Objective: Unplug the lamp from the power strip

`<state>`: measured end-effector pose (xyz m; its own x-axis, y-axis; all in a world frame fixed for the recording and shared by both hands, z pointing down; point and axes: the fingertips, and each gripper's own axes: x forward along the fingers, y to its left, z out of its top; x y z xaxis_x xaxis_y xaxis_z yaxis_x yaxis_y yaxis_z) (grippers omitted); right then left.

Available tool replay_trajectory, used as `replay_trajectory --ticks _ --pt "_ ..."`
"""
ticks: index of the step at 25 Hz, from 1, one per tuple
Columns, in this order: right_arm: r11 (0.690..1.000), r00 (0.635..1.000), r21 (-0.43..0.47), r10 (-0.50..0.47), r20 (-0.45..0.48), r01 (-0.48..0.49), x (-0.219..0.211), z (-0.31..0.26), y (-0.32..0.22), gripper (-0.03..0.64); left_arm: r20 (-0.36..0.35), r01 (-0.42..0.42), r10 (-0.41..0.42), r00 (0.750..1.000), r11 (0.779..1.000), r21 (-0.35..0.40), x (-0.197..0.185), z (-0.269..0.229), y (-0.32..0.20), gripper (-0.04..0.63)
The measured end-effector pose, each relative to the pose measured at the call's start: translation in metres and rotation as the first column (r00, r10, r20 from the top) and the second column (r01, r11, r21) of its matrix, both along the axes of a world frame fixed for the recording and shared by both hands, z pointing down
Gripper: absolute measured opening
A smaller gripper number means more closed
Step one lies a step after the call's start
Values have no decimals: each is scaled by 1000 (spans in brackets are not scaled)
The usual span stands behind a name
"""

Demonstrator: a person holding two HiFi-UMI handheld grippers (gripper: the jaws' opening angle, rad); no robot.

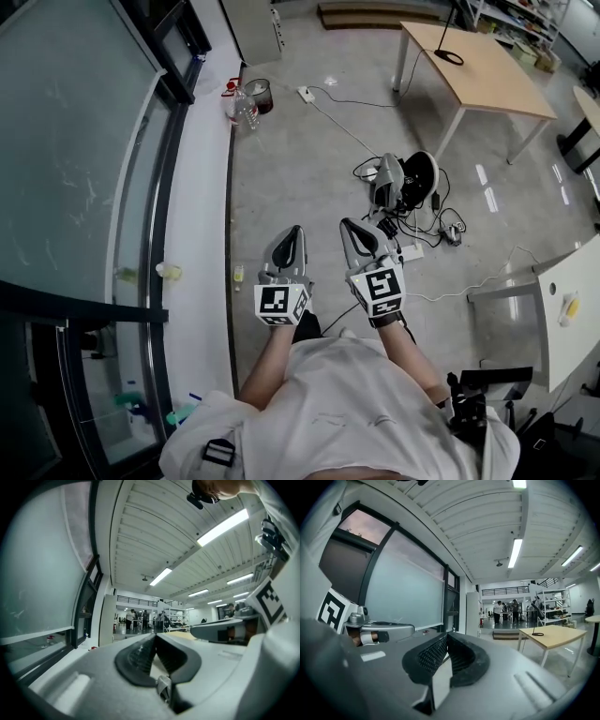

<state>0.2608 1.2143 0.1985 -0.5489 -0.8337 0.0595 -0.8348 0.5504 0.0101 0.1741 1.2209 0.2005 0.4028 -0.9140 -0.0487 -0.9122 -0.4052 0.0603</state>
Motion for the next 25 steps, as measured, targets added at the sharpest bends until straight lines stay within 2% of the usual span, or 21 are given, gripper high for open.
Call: replay_trajectory --ticks 6,10,15,17,20,25 --pt "999 999 -9 -45 -26 45 -58 0 -65 9 -23 19 -19 1000 1000 14 -45 3 -64 0" --pt "996 995 -9 -86 -43 85 -114 -1 -110 9 -64 55 -53 997 998 35 -101 -7 -102 0" --pt "993 991 -23 -118 -61 117 -176 8 -141 9 -104 102 -100 989 995 13 -174 -2 -146 0" --pt "992 990 -38 -120 -72 118 -192 20 -145 9 -118 123 -116 986 991 49 -193 -3 -153 0" --pt "994 991 -58 -103 -85 98 -199 31 -164 9 -114 126 -116 987 988 87 -205 -5 -163 0" --pt "994 992 -65 -98 -80 93 -205 33 -210 9 -93 110 -108 990 994 10 -209 22 -205 0"
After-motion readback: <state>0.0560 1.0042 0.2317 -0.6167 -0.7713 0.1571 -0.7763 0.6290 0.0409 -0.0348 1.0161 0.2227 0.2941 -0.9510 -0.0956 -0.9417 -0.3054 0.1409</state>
